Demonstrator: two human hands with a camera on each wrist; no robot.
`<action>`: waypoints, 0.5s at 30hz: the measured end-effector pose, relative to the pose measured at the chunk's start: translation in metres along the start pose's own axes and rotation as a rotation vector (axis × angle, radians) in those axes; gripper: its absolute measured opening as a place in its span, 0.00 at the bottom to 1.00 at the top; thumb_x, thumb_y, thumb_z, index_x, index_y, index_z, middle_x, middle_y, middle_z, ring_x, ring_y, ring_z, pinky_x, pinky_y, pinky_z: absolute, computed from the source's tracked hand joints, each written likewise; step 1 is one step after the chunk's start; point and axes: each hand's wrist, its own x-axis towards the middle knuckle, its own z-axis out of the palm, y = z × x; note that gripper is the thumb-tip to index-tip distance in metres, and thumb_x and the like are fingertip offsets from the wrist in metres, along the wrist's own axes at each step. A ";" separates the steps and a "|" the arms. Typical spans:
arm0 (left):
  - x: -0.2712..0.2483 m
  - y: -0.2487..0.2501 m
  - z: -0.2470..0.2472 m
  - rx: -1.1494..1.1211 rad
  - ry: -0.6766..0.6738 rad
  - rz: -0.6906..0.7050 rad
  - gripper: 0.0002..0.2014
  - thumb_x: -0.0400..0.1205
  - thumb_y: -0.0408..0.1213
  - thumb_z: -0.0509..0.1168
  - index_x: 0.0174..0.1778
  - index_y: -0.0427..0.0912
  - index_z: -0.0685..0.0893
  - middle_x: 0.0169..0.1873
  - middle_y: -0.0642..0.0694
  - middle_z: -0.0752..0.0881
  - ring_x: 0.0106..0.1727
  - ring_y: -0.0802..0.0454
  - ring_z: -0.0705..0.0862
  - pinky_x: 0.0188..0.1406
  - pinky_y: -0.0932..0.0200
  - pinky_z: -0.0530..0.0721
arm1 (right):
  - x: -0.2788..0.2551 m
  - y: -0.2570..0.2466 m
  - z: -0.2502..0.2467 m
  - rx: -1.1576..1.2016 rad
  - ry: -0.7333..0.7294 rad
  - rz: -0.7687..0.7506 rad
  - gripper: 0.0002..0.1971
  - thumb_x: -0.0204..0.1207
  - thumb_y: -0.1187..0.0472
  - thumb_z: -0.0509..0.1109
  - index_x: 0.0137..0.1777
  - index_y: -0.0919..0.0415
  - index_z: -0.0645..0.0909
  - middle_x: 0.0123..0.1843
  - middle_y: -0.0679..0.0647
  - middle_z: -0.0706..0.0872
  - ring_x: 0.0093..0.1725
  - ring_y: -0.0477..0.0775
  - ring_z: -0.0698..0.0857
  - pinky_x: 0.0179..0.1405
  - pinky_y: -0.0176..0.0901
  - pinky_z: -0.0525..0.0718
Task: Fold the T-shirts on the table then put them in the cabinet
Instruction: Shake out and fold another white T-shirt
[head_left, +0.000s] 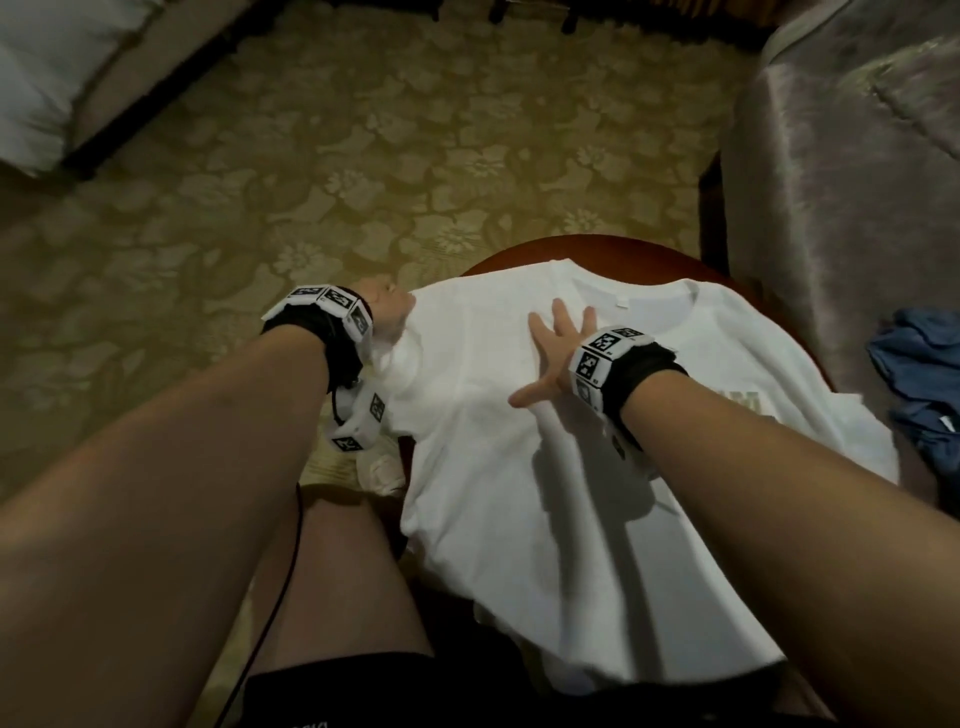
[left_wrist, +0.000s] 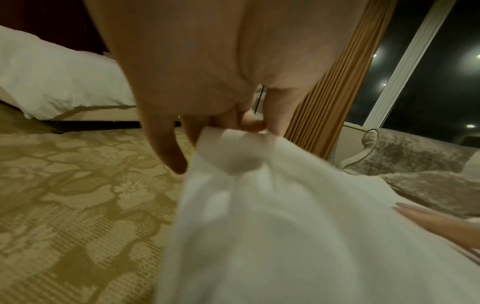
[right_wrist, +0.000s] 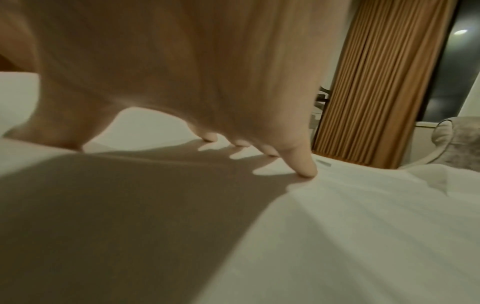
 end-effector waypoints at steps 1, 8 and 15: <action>0.000 -0.001 -0.003 -0.021 -0.030 0.015 0.16 0.83 0.47 0.62 0.44 0.35 0.79 0.45 0.32 0.81 0.49 0.38 0.80 0.52 0.50 0.78 | 0.002 -0.001 -0.002 -0.005 -0.008 0.012 0.65 0.57 0.22 0.69 0.83 0.45 0.31 0.84 0.52 0.29 0.81 0.73 0.35 0.74 0.79 0.51; 0.012 -0.020 -0.011 0.103 -0.073 -0.096 0.30 0.80 0.52 0.68 0.72 0.35 0.77 0.64 0.36 0.82 0.61 0.37 0.81 0.63 0.46 0.79 | 0.012 -0.005 -0.011 0.012 -0.034 0.070 0.68 0.54 0.21 0.70 0.82 0.44 0.29 0.84 0.53 0.28 0.81 0.73 0.34 0.75 0.77 0.49; 0.006 -0.028 -0.005 -0.222 -0.029 -0.113 0.09 0.77 0.38 0.73 0.45 0.39 0.80 0.53 0.36 0.83 0.49 0.43 0.80 0.46 0.52 0.80 | 0.012 -0.005 -0.012 0.025 -0.014 0.082 0.66 0.55 0.21 0.69 0.83 0.45 0.31 0.84 0.52 0.30 0.82 0.73 0.35 0.76 0.76 0.49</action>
